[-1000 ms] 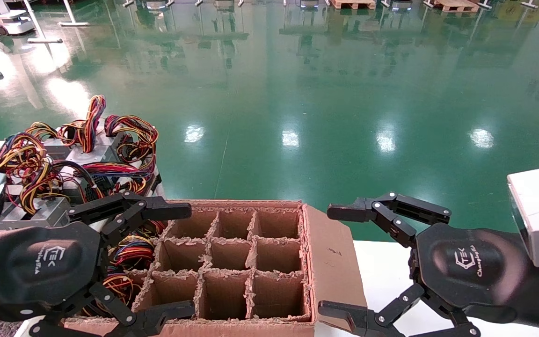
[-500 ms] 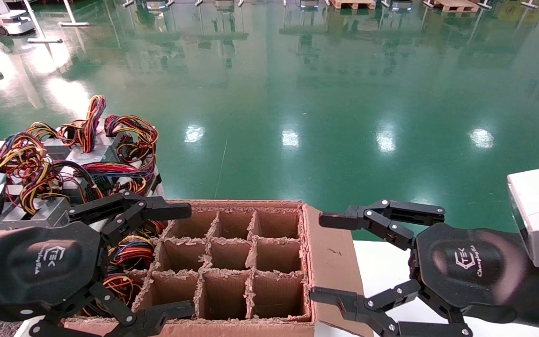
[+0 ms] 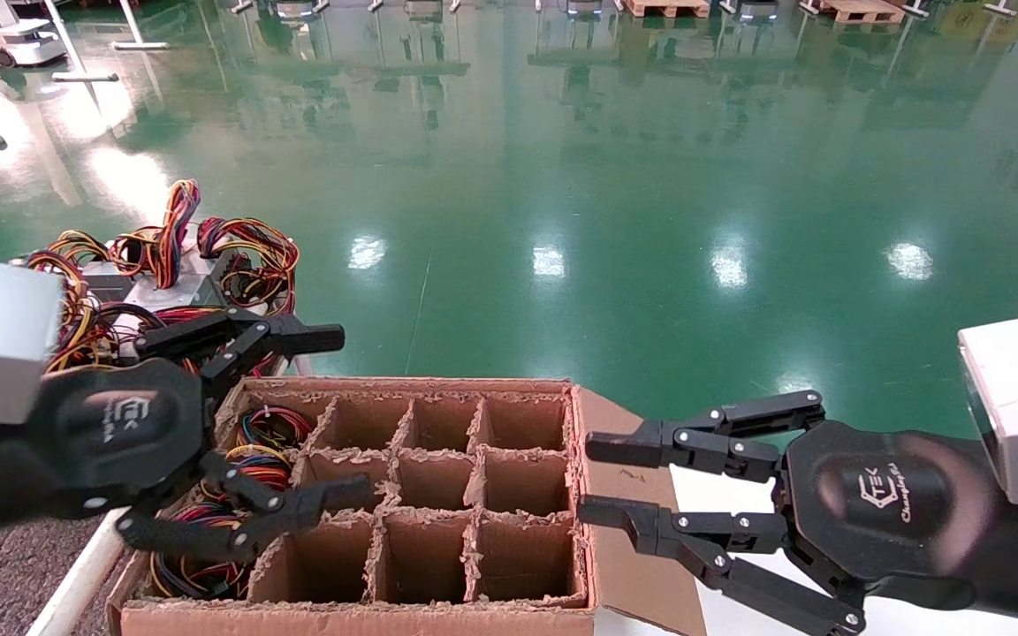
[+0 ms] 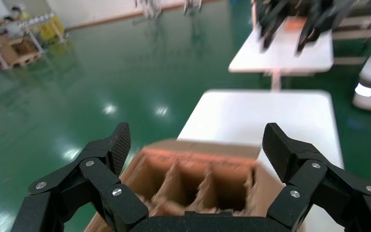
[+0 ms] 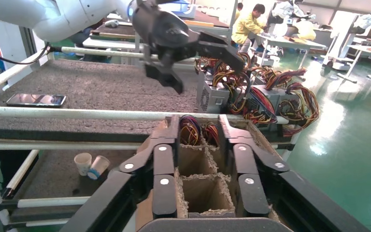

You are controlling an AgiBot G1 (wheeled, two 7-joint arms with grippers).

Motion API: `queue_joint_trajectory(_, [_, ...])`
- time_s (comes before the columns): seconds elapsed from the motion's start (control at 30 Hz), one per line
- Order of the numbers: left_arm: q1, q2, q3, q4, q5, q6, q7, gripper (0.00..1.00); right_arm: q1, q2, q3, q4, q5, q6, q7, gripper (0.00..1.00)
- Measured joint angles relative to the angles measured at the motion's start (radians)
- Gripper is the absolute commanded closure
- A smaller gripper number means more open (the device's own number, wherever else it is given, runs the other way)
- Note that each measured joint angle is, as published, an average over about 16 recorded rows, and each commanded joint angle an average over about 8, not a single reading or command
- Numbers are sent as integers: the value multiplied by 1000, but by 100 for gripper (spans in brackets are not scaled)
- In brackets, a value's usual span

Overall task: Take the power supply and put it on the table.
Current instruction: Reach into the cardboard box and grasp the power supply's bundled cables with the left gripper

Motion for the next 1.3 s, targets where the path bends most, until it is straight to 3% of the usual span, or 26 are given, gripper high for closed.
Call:
queue_joint_trajectory(0.33, [-86,-12,80,39,203,-1,-37,0,0,0,0,0,0,0,0,100])
queue_joint_trajectory(0.6, [-79,-35,101,105,264,-2,-28,0,0,0,0,0,0,0,0,100])
queue_joint_trajectory(0.63, [-74,-39,100,112,265,-4,-25,0,0,0,0,0,0,0,0,96])
queue_joint_trajectory(0.87, [-35,-78,97,129,277,-12,0,0,0,0,0,0,0,0,0,8])
queue_joint_trajectory(0.9, [-29,-83,96,129,278,-15,4,2,0,0,0,0,0,0,0,0])
queue_joint_trajectory(0.97, [-17,-93,95,129,280,-20,11,18,0,0,0,0,0,0,0,0])
queue_joint_trajectory(1.17, [20,-118,89,124,281,-37,25,90,0,0,0,0,0,0,0,0])
queue_joint_trajectory(1.23, [32,-125,87,123,279,-43,30,100,0,0,0,0,0,0,0,0])
queue_joint_trajectory(1.3, [44,-130,84,123,274,-49,32,100,0,0,0,0,0,0,0,0])
